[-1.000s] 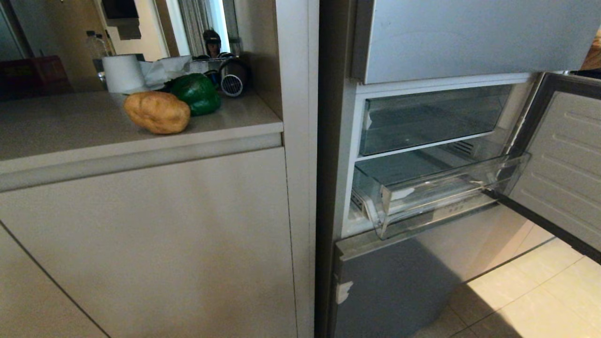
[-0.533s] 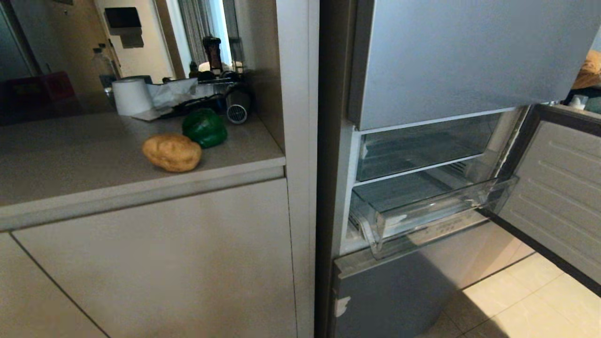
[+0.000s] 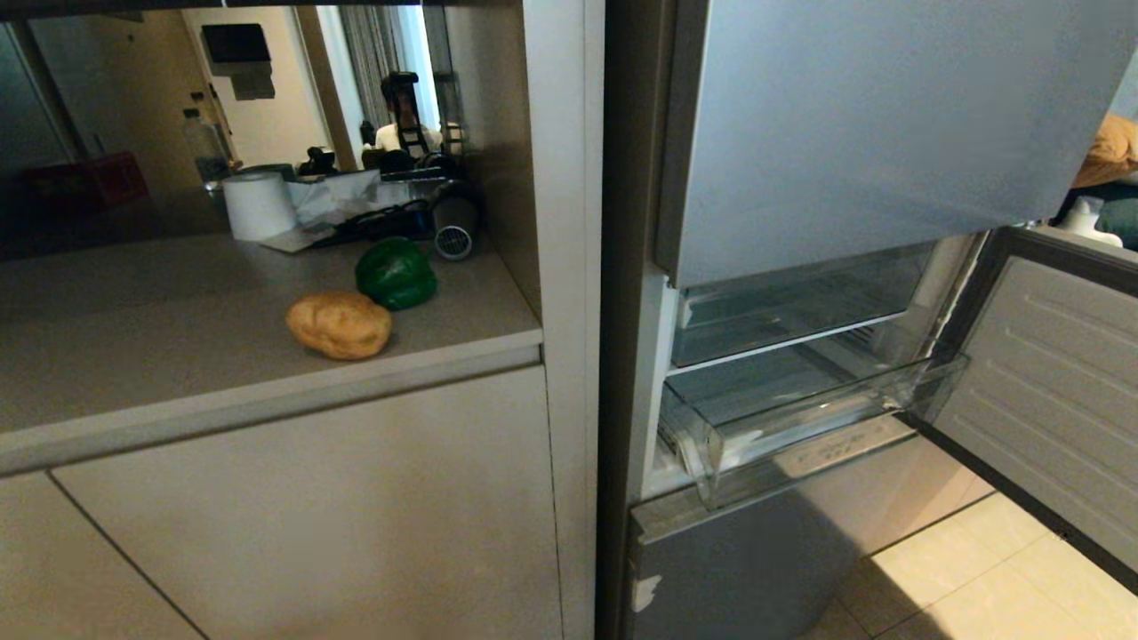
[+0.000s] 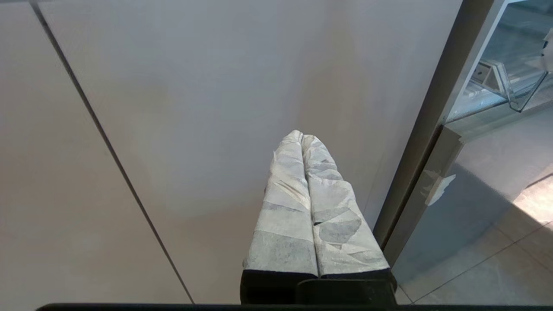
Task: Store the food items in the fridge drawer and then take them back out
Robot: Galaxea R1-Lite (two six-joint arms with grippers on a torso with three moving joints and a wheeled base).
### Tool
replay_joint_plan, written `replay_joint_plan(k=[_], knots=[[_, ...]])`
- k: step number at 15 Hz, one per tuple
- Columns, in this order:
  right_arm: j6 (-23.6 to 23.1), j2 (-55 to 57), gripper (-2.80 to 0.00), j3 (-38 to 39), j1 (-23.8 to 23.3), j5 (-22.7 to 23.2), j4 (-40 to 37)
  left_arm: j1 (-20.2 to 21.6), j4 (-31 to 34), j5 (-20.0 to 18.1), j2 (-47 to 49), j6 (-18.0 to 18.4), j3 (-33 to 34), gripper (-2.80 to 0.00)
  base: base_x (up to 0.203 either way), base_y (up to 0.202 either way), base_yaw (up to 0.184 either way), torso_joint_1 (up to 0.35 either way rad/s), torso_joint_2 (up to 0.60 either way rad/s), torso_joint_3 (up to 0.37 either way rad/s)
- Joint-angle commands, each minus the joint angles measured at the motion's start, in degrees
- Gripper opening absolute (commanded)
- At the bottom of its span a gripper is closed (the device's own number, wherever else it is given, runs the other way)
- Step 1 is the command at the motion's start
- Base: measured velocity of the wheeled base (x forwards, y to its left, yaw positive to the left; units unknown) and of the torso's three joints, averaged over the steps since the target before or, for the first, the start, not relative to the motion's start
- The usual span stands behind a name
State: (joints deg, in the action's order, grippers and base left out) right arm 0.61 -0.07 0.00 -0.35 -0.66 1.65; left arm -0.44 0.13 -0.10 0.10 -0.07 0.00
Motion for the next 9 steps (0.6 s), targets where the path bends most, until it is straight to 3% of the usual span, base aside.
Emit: replay_joint_plan(k=[1,6,9], knots=[[0.0,0.0,-2.80,0.4,0.0,0.0,0.0,0.0,0.0,0.0,0.0,0.0,0.0,-2.80,0.000,0.000,0.000,0.000,0.00,0.000],[-3.3,0.0,-2.80,0.4,0.0,0.0,-0.2,0.0,0.0,0.0,0.0,0.0,0.0,-2.80,0.000,0.000,0.000,0.000,0.00,0.000],[-2.1,3.9,-2.80,-5.9,-0.1,-0.5,-2.2,0.0,0.0,0.0,0.0,0.0,0.0,-2.80,0.000,0.000,0.000,0.000,0.00,0.000]])
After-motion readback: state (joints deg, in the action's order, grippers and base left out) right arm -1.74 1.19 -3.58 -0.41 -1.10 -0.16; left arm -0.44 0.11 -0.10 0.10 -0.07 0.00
